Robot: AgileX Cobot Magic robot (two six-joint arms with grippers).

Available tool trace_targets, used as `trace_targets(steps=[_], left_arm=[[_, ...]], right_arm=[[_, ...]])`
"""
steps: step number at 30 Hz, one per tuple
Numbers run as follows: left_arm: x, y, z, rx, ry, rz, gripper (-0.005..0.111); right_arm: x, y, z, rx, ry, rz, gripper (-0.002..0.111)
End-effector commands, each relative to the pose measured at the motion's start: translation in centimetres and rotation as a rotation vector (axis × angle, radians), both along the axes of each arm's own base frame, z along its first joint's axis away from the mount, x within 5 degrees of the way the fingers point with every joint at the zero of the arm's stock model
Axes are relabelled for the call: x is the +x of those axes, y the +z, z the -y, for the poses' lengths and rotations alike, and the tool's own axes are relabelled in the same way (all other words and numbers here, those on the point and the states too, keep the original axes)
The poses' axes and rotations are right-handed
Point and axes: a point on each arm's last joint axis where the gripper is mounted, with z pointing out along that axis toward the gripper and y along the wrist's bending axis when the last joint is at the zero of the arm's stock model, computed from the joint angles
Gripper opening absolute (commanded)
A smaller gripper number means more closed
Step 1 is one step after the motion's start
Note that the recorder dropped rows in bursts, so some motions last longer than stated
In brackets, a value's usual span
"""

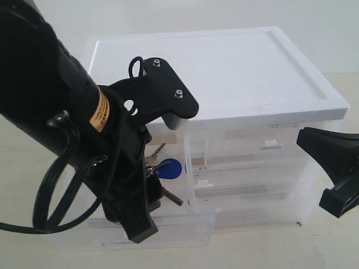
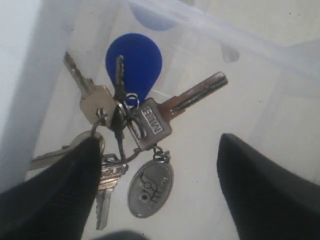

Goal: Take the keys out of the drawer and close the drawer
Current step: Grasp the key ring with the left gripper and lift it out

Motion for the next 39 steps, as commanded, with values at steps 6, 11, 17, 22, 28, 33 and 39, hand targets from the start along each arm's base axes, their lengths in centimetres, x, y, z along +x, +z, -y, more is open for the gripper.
trace_targets(steps=[6,11,17,22,28,33,39], left_arm=[[1.0,-2.4,0.7,0.084,-0.004,-0.012,0.048],[0.7,-1.8,0.0,0.144,-0.071,-0.002,0.005],[-0.3,1.2,-0.5,0.07,-0.11,0.082,0.004],[-1.7,4.3,-1.3,-0.021,-0.161,0.198,0.004],[-2.6,5.3,-2.4,-0.022,-0.145,0.179,0.004],[-2.6,4.0,-1.4,-0.039,-0.12,0.086,0.018],[-1.3,1.8,-0.3,0.033,-0.044,0.07,0.071]], right_arm=[[0.1,0.1,0.0,0.001,0.007,0.002,0.0],[0.1,0.1,0.0,-0.001,0.008,0.002,0.0],[0.1,0.1,0.0,0.001,0.008,0.0,0.0],[0.1,0.1,0.0,0.001,0.008,0.0,0.0],[0.1,0.1,0.0,0.001,0.008,0.0,0.0],[0.1,0.1,0.0,0.0,0.009,-0.002,0.0],[0.1,0.1,0.0,0.0,0.009,-0.002,0.0]])
